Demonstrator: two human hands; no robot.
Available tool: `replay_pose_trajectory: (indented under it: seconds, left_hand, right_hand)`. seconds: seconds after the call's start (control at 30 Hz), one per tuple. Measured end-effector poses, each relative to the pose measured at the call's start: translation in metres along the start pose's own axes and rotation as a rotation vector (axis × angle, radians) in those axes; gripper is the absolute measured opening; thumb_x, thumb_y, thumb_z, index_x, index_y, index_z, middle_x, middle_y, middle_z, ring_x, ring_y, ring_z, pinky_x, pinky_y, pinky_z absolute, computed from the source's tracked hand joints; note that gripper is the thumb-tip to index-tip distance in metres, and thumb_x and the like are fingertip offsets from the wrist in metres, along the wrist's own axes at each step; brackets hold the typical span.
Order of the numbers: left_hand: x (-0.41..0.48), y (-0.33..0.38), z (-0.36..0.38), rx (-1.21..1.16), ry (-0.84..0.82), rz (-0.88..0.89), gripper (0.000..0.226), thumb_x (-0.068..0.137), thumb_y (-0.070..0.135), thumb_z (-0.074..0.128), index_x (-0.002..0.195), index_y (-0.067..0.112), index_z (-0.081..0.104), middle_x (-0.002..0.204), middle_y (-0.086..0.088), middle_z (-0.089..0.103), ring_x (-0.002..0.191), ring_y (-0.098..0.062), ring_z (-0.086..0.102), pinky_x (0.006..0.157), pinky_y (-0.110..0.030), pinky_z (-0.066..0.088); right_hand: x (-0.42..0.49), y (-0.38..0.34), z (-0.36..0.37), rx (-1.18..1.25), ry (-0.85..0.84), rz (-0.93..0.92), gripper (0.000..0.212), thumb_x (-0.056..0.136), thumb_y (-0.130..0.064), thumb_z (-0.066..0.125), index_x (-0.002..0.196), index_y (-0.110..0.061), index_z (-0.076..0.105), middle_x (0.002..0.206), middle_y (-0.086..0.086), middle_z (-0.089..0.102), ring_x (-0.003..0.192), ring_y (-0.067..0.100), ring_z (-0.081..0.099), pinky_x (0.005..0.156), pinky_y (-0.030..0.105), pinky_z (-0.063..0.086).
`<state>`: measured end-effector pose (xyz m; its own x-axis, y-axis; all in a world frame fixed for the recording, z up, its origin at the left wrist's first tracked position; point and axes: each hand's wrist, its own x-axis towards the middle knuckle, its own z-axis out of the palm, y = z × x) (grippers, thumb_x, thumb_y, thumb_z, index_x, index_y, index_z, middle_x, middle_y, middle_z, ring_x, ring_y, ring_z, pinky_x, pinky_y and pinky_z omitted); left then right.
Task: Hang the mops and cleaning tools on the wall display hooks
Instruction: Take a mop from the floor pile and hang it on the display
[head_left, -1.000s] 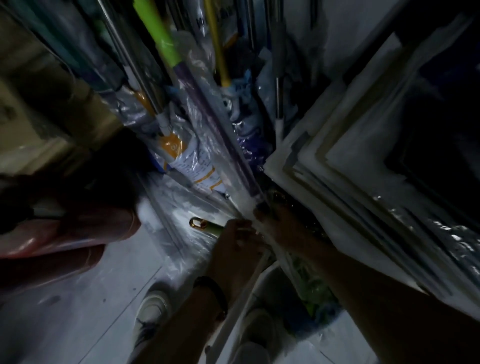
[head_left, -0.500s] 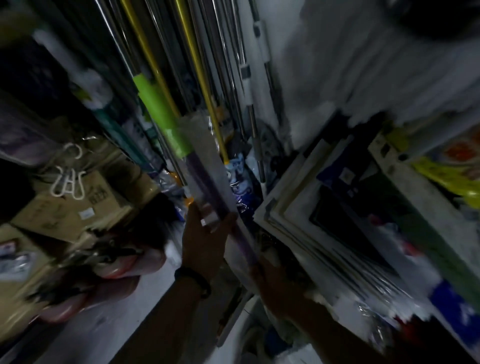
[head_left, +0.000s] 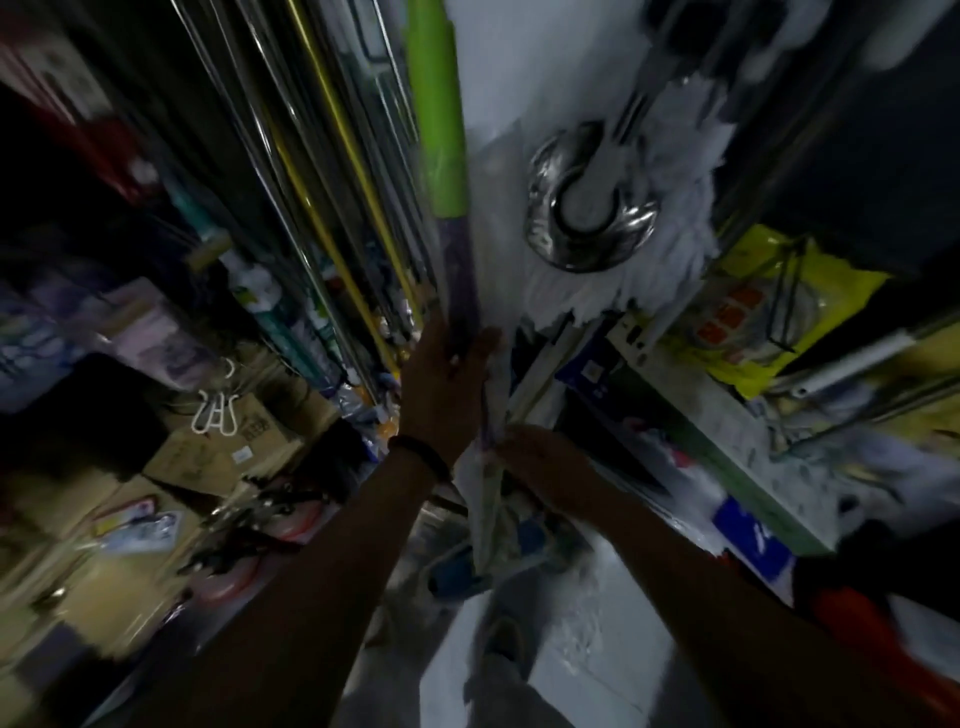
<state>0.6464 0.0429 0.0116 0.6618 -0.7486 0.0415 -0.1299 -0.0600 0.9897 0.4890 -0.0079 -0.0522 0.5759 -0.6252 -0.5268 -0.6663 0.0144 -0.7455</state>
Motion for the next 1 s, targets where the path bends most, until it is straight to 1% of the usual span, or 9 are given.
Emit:
replay_pose_trajectory:
  seconds: [0.07, 0.17, 0.27, 0.4, 0.5, 0.6, 0.73, 0.87, 1.0]
  left_hand:
    - [-0.001, 0.028, 0.002, -0.008, -0.037, 0.074, 0.035, 0.1, 0.025, 0.065, 0.133, 0.015, 0.064, 0.119, 0.003, 0.07, 0.095, 0.011, 0.063, 0.082, -0.023, 0.058]
    - [-0.002, 0.06, 0.008, 0.014, -0.065, 0.167, 0.022, 0.097, 0.029, 0.067, 0.118, 0.021, 0.069, 0.101, 0.015, 0.07, 0.093, -0.005, 0.068, 0.077, -0.028, 0.056]
    - [-0.014, 0.1, 0.02, -0.001, -0.137, 0.209, 0.014, 0.096, 0.026, 0.07, 0.11, 0.024, 0.071, 0.094, 0.015, 0.074, 0.085, -0.001, 0.07, 0.071, -0.02, 0.053]
    - [-0.037, 0.149, 0.044, 0.005, -0.22, 0.307, 0.014, 0.095, 0.032, 0.07, 0.11, 0.032, 0.072, 0.094, 0.013, 0.076, 0.083, -0.001, 0.071, 0.068, -0.023, 0.055]
    - [-0.045, 0.184, 0.064, -0.005, -0.223, 0.354, 0.019, 0.095, 0.026, 0.071, 0.111, 0.036, 0.072, 0.097, 0.016, 0.078, 0.088, -0.005, 0.073, 0.071, -0.02, 0.055]
    - [-0.049, 0.214, 0.081, -0.028, -0.271, 0.389, 0.019, 0.095, 0.03, 0.07, 0.114, 0.033, 0.072, 0.102, 0.014, 0.078, 0.094, -0.008, 0.074, 0.079, -0.036, 0.061]
    - [-0.055, 0.249, 0.098, -0.078, -0.308, 0.437, 0.024, 0.092, 0.043, 0.066, 0.114, 0.036, 0.071, 0.103, 0.009, 0.078, 0.094, -0.013, 0.075, 0.08, -0.049, 0.061]
    - [-0.053, 0.283, 0.112, -0.149, -0.355, 0.475, 0.016, 0.098, 0.028, 0.066, 0.11, 0.035, 0.074, 0.103, 0.011, 0.079, 0.095, -0.01, 0.075, 0.08, -0.038, 0.06]
    - [-0.049, 0.324, 0.121, -0.191, -0.402, 0.543, 0.027, 0.099, 0.017, 0.066, 0.102, 0.042, 0.075, 0.101, 0.022, 0.078, 0.099, 0.0, 0.073, 0.081, -0.019, 0.054]
  right_hand:
    - [-0.02, -0.024, -0.029, 0.147, 0.12, -0.087, 0.012, 0.104, -0.026, 0.066, 0.103, -0.017, 0.072, 0.113, 0.02, 0.073, 0.098, 0.02, 0.068, 0.091, 0.04, 0.056]
    - [-0.049, -0.072, -0.07, 0.231, 0.33, -0.27, 0.007, 0.105, -0.02, 0.065, 0.108, -0.018, 0.071, 0.101, 0.009, 0.077, 0.084, 0.012, 0.072, 0.078, 0.036, 0.056]
    - [-0.083, -0.127, -0.112, 0.285, 0.473, -0.477, 0.024, 0.102, -0.03, 0.07, 0.125, -0.022, 0.068, 0.107, -0.001, 0.078, 0.094, 0.012, 0.074, 0.082, 0.035, 0.059]
    - [-0.133, -0.191, -0.157, 0.237, 0.582, -0.726, 0.038, 0.098, -0.043, 0.068, 0.132, -0.025, 0.066, 0.111, -0.006, 0.077, 0.102, 0.011, 0.074, 0.085, 0.036, 0.059]
    - [-0.166, -0.217, -0.188, 0.236, 0.721, -0.86, 0.028, 0.098, -0.038, 0.064, 0.122, -0.026, 0.071, 0.1, -0.005, 0.077, 0.092, 0.008, 0.071, 0.085, 0.037, 0.057]
    - [-0.194, -0.23, -0.216, 0.287, 0.796, -0.951, 0.035, 0.101, -0.025, 0.066, 0.135, -0.025, 0.068, 0.095, 0.0, 0.077, 0.08, 0.007, 0.068, 0.074, 0.03, 0.055]
    - [-0.22, -0.238, -0.246, 0.295, 0.812, -1.017, 0.034, 0.102, -0.02, 0.069, 0.136, -0.022, 0.068, 0.094, 0.002, 0.078, 0.081, 0.009, 0.069, 0.075, 0.027, 0.054]
    - [-0.244, -0.249, -0.264, 0.317, 0.859, -1.079, 0.03, 0.104, -0.016, 0.067, 0.134, -0.02, 0.069, 0.1, -0.006, 0.078, 0.089, 0.008, 0.071, 0.082, 0.028, 0.056]
    - [-0.267, -0.27, -0.282, 0.31, 0.932, -1.121, 0.032, 0.103, -0.013, 0.066, 0.134, -0.021, 0.07, 0.111, -0.003, 0.079, 0.1, 0.012, 0.073, 0.093, 0.038, 0.06]
